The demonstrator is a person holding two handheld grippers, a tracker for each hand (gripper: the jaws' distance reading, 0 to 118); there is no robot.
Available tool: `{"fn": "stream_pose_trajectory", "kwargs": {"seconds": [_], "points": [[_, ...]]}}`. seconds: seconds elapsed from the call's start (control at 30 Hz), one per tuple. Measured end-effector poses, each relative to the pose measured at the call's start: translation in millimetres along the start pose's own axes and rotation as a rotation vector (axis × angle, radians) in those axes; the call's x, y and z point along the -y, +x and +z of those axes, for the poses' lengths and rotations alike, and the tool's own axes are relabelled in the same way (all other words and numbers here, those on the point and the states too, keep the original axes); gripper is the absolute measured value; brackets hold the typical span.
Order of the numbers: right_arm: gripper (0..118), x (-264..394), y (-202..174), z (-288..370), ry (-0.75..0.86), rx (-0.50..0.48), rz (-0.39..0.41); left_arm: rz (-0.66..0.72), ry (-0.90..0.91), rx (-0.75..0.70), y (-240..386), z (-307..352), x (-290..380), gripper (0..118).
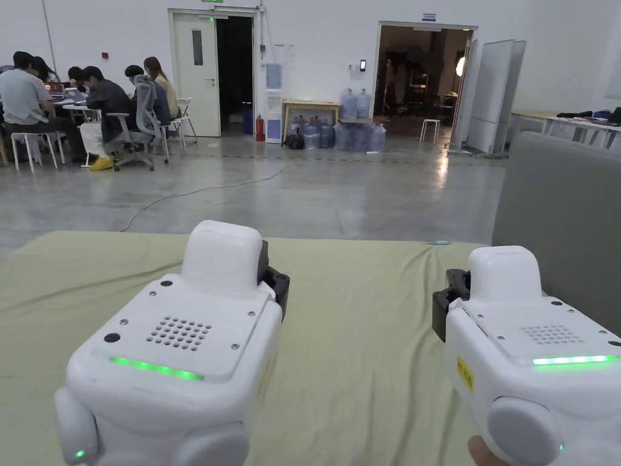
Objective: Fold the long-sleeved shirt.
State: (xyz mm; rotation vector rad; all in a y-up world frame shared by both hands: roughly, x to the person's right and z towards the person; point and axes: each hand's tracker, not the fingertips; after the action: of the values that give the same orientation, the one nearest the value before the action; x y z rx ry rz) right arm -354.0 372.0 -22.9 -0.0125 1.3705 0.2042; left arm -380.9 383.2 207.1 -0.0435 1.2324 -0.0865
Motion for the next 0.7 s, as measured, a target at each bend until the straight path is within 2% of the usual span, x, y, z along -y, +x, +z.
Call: {"fn": "stream_pose_trajectory", "kwargs": {"seconds": [0.1, 0.17, 0.33, 0.43, 0.5, 0.57, 0.63, 0.67, 0.7], "points": [[0, -5, -18, -4, 0.015, -0.033, 0.001, 0.037, -0.038, 0.011, -20, 0, -2, 0], [0, -11, -51, -6, 0.043, -0.131, -0.012, 0.104, -0.064, -0.022, -49, 11, -2, 0], [0, -24, -176, -7, 0.008, -0.506, -0.024, 0.125, -0.112, -0.286, -155, 69, 0, 0], [0, -27, -255, 3, -0.027, -0.742, 0.030, 0.136, -0.133, -0.484, -218, 116, 7, 0], [0, -26, -291, 11, -0.061, -0.840, 0.057, 0.132, -0.166, -0.558, -244, 135, 15, 0], [0, -20, -319, 18, -0.121, -0.909, 0.080, 0.120, -0.236, -0.582, -266, 142, 31, 0], [0, -8, -329, 17, -0.137, -1.011, 0.105, 0.145, -0.306, -0.562, -278, 134, 54, 0], [0, 0, -330, 14, -0.133, -1.034, 0.118, 0.176, -0.349, -0.537, -285, 127, 69, 0], [0, 6, -328, 11, -0.134, -1.009, 0.120, 0.207, -0.385, -0.516, -291, 119, 85, 0]]}}
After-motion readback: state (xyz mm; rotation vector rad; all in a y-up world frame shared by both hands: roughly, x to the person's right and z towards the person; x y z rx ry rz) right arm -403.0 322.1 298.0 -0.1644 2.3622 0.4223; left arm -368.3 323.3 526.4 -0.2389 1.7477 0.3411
